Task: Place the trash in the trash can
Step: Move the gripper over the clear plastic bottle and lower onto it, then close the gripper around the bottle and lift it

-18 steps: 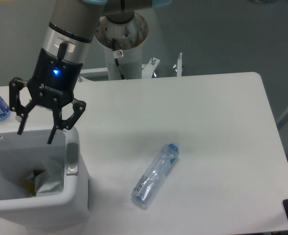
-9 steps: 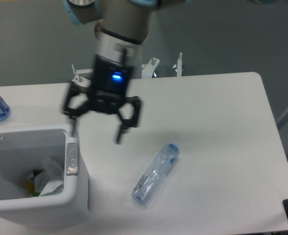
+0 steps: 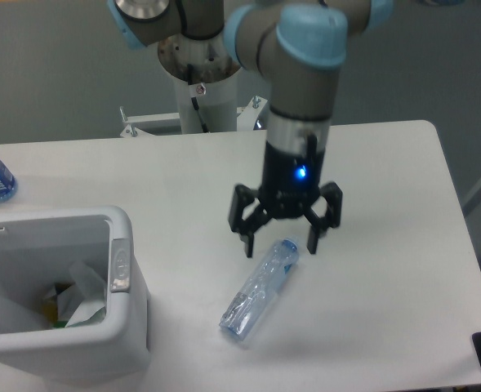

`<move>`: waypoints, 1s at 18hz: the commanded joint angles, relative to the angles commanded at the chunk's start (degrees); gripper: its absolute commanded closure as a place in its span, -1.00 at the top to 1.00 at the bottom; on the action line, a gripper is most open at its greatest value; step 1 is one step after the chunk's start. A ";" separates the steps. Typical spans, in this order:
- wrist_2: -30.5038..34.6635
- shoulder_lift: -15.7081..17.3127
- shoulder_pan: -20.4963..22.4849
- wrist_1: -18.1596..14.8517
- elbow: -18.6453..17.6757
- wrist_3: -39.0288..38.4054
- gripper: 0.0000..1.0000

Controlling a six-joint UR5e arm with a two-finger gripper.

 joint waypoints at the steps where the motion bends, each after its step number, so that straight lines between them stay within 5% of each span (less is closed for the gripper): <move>1: 1.15 -0.62 -0.17 0.00 -1.06 5.36 1.00; 7: 3.10 -6.50 -0.96 0.35 -1.87 18.07 1.00; 18: 5.99 -12.14 -4.39 2.46 -3.79 17.81 1.00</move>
